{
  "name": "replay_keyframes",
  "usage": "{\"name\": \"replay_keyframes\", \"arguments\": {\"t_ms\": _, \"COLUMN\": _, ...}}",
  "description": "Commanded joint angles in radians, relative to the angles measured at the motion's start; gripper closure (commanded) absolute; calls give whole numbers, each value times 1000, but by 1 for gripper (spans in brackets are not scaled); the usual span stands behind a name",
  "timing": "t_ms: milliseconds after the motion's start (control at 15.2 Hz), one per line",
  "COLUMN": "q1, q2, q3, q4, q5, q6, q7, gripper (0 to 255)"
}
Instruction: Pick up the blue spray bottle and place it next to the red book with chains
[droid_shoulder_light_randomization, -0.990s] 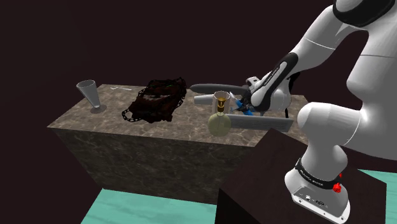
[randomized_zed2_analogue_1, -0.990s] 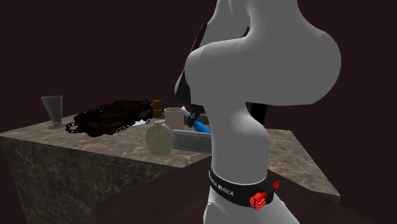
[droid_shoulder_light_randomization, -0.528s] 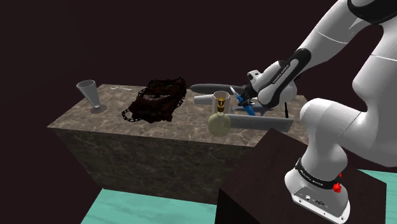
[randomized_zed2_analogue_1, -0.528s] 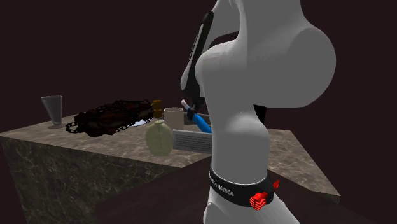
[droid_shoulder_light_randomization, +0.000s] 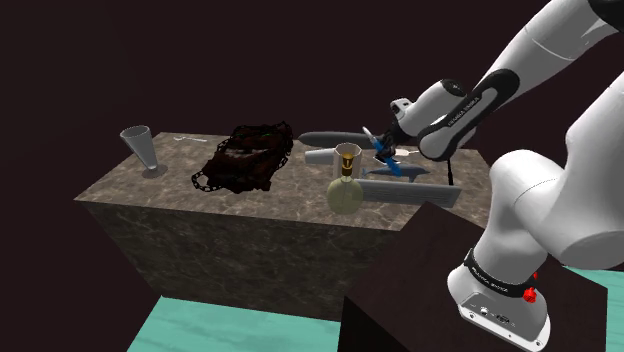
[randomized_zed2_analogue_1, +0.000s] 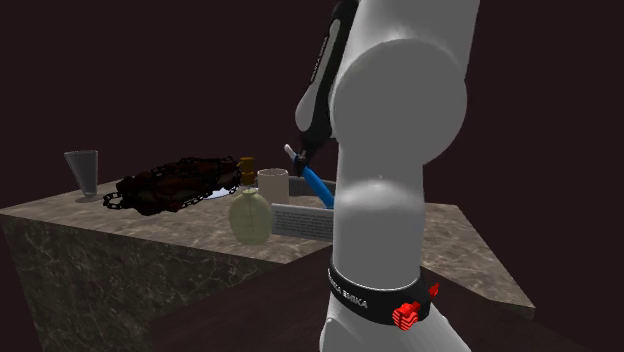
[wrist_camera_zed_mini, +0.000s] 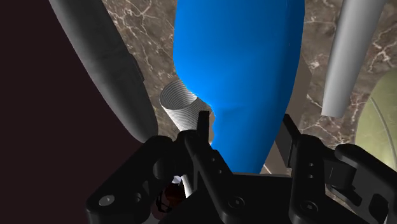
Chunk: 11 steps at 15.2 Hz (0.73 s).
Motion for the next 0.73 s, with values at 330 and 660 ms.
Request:
{"name": "replay_keyframes", "arguments": {"t_ms": 330, "q1": -272, "q2": -136, "q3": 275, "q4": 15, "q5": -87, "q6": -167, "q7": 62, "gripper": 255}}
{"name": "replay_keyframes", "arguments": {"t_ms": 660, "q1": -332, "q2": -237, "q3": 356, "q4": 31, "q5": -102, "q6": -284, "q7": 73, "gripper": 255}}
